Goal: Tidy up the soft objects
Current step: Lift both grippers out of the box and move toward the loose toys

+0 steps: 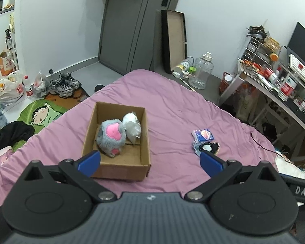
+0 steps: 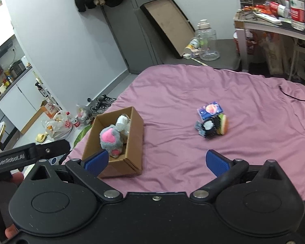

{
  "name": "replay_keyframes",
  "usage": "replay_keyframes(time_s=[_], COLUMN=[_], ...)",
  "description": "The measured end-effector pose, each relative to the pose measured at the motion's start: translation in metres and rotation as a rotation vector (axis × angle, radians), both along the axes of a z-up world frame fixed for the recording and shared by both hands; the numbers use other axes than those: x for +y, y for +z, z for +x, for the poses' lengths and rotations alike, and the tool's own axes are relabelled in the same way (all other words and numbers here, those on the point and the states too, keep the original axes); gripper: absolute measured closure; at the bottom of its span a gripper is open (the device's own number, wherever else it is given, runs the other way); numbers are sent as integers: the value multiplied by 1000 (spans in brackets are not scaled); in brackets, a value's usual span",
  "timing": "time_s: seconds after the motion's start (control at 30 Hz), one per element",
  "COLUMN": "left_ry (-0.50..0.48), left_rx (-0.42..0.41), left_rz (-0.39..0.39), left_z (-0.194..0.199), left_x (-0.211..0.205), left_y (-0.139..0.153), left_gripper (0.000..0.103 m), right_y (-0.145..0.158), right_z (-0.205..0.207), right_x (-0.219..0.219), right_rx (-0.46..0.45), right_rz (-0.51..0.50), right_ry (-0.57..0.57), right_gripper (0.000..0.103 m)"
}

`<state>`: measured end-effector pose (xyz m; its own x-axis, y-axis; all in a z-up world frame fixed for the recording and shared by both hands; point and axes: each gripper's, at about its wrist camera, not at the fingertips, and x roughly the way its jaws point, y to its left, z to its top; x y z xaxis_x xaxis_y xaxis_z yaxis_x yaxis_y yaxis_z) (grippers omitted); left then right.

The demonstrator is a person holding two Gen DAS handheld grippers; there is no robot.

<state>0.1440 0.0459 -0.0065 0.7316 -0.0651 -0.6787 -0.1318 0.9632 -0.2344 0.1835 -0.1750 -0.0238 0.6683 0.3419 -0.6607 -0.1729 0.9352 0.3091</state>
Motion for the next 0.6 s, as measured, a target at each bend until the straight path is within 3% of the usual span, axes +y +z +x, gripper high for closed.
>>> replay_keyframes(time_s=[0.6], left_ry=[15], left_rx=[-54], left_rz=[34], left_z=[-41], left_x=[-18], left_y=[19], left_gripper=[0], right_y=[14], right_z=[-38], right_x=[-29], right_rx=[-47], right_rz=[-6], right_ry=[3], right_gripper=[0])
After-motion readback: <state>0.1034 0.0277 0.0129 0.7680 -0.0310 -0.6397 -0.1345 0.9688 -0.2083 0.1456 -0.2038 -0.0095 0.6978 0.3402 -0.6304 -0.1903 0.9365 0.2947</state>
